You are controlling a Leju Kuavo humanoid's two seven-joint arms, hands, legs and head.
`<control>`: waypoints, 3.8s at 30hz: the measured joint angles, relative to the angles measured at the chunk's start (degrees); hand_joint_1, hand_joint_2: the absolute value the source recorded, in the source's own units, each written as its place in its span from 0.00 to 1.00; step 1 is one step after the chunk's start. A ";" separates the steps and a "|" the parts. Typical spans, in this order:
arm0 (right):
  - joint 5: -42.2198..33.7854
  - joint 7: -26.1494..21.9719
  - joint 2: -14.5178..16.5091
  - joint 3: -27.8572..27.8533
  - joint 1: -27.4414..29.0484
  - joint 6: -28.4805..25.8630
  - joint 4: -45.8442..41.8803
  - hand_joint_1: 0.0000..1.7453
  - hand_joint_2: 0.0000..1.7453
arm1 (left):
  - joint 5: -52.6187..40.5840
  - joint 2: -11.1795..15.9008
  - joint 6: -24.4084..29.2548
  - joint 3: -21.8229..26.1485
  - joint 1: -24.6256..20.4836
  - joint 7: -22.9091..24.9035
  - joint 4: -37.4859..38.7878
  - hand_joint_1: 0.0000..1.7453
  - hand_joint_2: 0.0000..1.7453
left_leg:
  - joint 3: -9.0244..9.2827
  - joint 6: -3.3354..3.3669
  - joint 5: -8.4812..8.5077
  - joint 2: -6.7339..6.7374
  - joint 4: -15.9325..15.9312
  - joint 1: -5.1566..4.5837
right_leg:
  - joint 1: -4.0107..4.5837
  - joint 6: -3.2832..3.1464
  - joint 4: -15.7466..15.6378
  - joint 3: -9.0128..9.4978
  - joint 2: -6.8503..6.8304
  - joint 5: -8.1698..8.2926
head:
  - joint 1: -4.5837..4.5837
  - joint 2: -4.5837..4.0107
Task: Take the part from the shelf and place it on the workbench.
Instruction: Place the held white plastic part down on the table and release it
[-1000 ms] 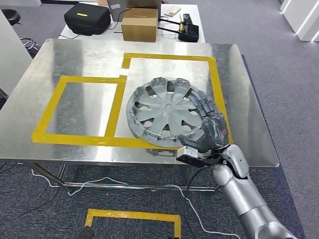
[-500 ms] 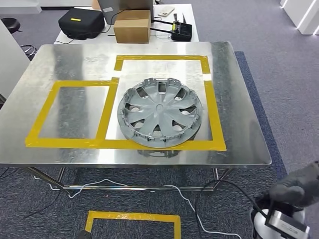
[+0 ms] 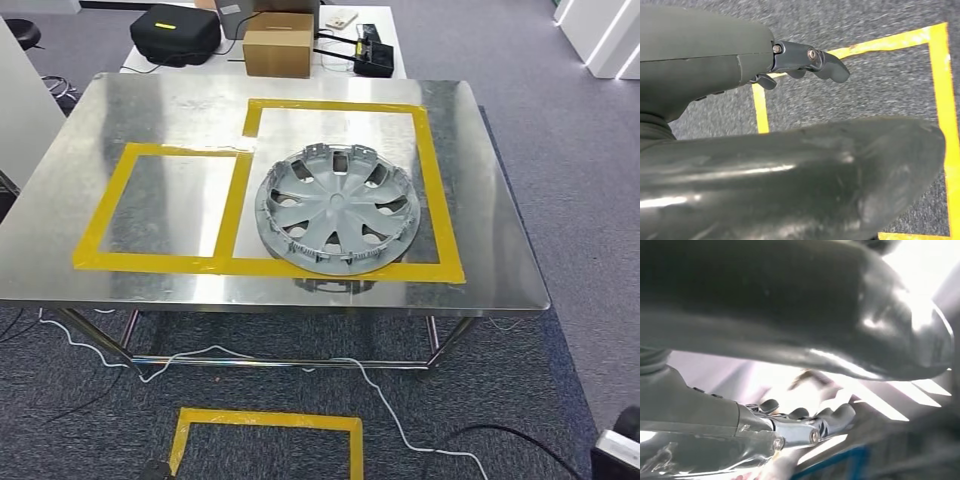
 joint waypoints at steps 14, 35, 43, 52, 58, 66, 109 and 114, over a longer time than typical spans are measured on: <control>45.26 37.38 -4.41 -41.04 -12.43 -6.02 67.41 0.00 0.00 | 0.52 -0.21 -1.38 3.70 0.73 1.21 0.00 0.00 0.00 | -4.02 -3.13 -9.02 -0.06 15.24 0.04 | 0.43 -3.55 -13.46 2.91 -0.42 7.40 | -0.11 0.00; 42.55 50.26 -4.39 -52.09 -17.96 19.70 88.91 0.00 0.00 | 1.23 -0.10 -11.05 5.92 0.47 3.17 0.02 0.00 0.00 | 0.51 -1.44 3.05 0.64 -2.38 -0.58 | 0.24 -1.06 -14.93 11.32 -0.03 1.97 | 0.42 0.01; 44.79 48.13 -5.32 -51.77 -17.84 21.39 89.49 0.00 0.00 | 3.17 0.29 -10.98 8.20 1.00 2.74 0.02 0.00 0.00 | -4.38 -3.24 -8.89 0.62 13.31 -0.20 | 0.41 -3.87 -14.82 5.93 -0.47 6.31 | -0.09 0.00; 40.90 47.12 -6.16 -52.22 -18.33 19.80 89.82 0.00 0.00 | 2.90 0.21 -9.95 9.32 1.25 2.64 0.01 0.00 0.00 | 9.70 -1.44 -5.26 -1.96 -2.92 -0.04 | 0.58 -1.73 -13.89 0.57 1.36 11.54 | 0.10 0.00; 40.33 45.97 -6.59 -52.99 -18.12 21.01 90.41 0.00 0.00 | 2.80 0.48 -9.82 9.63 1.28 1.96 0.00 0.00 0.00 | 5.72 0.31 -1.90 1.66 -2.78 -0.18 | 0.27 -0.17 1.48 -4.34 0.12 0.03 | 0.83 0.00; 43.10 47.12 -6.77 -52.47 -18.22 24.59 91.08 0.00 0.00 | 2.60 0.45 -10.40 9.65 0.51 0.79 0.00 0.00 0.00 | 1.60 -1.28 2.56 2.82 -2.57 -0.44 | 0.68 -1.43 -16.01 11.05 -0.28 3.05 | 1.18 0.01; 44.28 47.94 -6.16 -49.93 -19.08 26.11 93.15 0.00 0.00 | -1.29 1.65 -11.76 8.92 0.31 -0.22 0.01 0.00 0.00 | 6.31 -3.83 -5.01 0.55 5.19 0.27 | 0.70 -2.99 -13.55 -0.48 -0.40 11.37 | 0.76 0.00; 44.80 48.30 -6.20 -49.79 -18.59 26.08 93.14 0.00 0.00 | -1.50 1.27 -11.70 8.50 0.31 0.35 0.04 0.00 0.00 | 9.15 -0.87 -6.16 0.57 -1.50 0.00 | 0.51 -1.53 -12.85 -2.12 -0.32 13.29 | 0.69 0.00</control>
